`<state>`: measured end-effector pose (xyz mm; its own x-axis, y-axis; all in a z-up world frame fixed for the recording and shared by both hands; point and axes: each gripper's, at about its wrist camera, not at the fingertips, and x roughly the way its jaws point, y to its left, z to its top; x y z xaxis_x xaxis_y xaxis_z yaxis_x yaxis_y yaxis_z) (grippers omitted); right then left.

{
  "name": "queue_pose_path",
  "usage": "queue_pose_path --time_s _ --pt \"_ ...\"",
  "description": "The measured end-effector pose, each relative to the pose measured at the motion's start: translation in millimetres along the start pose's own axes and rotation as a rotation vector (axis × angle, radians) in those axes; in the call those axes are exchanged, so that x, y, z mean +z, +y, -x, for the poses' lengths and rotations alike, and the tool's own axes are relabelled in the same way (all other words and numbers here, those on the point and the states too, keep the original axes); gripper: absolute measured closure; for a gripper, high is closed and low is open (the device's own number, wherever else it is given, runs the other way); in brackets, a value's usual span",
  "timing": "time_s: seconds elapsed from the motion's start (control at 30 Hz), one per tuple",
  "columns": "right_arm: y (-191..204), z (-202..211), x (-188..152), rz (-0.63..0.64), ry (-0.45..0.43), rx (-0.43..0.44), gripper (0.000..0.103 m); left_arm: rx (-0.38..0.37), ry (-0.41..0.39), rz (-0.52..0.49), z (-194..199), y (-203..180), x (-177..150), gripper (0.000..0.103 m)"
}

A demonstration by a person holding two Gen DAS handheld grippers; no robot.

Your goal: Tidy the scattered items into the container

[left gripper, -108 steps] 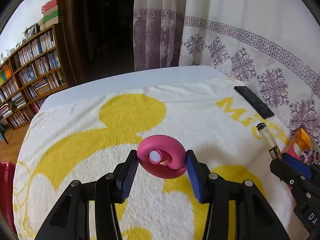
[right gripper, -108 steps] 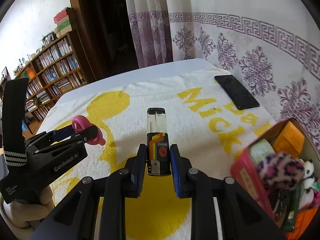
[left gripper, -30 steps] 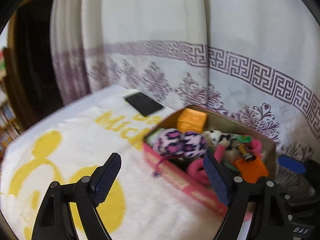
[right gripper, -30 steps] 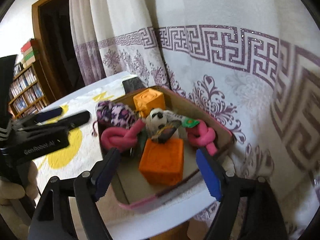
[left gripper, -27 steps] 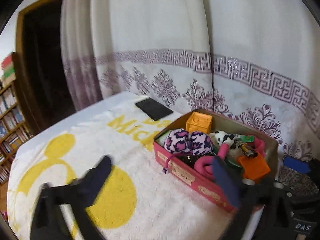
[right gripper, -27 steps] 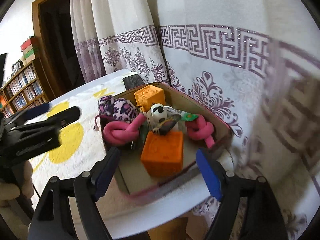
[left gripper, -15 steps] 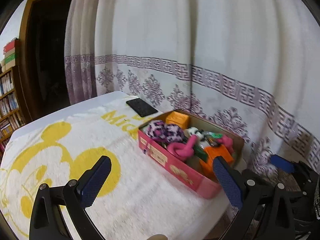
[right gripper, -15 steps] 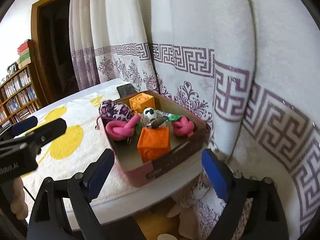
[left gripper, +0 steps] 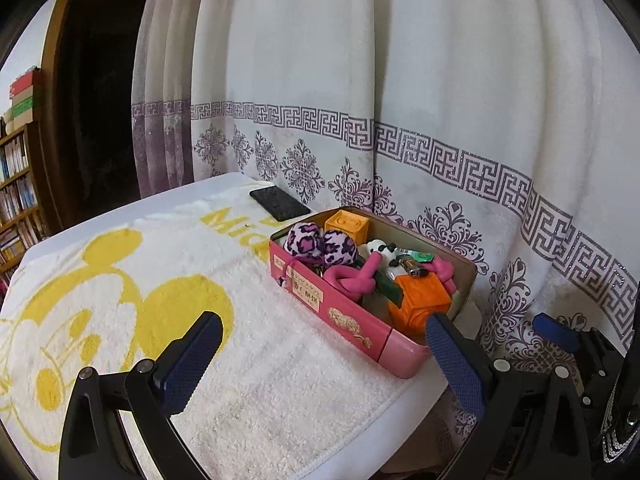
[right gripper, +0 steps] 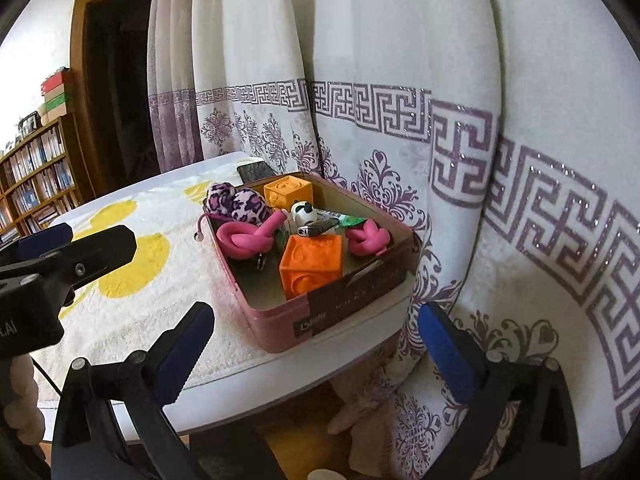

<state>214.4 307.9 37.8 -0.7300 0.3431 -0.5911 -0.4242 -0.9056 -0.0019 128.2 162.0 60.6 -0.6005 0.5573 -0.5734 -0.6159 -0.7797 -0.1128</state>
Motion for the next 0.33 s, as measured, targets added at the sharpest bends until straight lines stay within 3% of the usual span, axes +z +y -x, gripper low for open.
queue_pose_path --time_s 0.2,0.33 --pt "-6.3 -7.1 -4.4 -0.025 0.021 0.019 0.001 -0.032 0.001 -0.007 -4.0 -8.0 0.9 0.0" --pt "-5.1 -10.3 -5.7 -0.023 0.028 0.032 0.001 -0.005 -0.002 -0.026 -5.2 -8.6 0.4 0.0"
